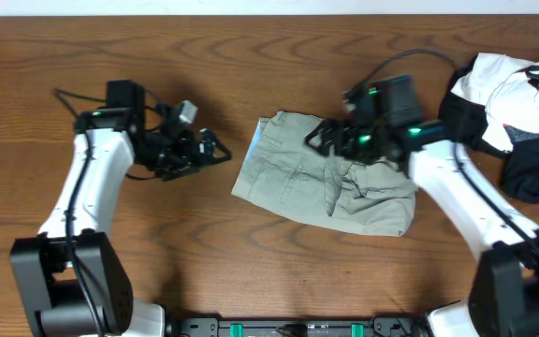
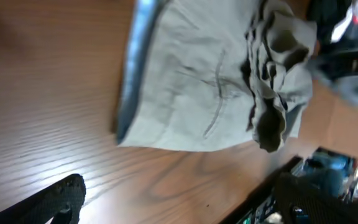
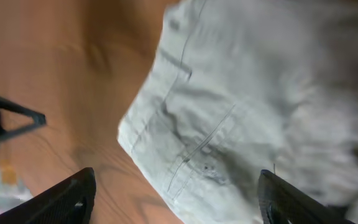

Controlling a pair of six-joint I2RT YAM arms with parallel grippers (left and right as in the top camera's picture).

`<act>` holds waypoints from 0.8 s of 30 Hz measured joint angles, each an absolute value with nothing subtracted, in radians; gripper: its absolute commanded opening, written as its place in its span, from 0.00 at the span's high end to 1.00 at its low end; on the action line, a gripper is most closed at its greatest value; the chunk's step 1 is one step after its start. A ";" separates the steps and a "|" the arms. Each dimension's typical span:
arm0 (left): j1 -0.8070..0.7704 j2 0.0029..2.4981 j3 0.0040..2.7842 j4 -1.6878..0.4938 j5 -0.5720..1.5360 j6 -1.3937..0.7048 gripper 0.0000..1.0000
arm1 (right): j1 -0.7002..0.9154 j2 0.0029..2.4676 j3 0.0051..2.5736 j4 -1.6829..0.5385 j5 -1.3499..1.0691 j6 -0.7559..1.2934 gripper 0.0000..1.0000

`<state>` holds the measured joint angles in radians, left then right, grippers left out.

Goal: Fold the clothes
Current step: 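Move the left gripper to the trousers' left edge and grasp it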

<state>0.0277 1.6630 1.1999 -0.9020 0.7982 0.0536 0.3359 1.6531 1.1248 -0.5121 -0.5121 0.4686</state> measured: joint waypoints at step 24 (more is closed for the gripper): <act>-0.092 1.939 1.200 -0.751 0.809 0.047 0.05 | 0.101 1.449 1.123 -0.735 -0.402 0.443 0.16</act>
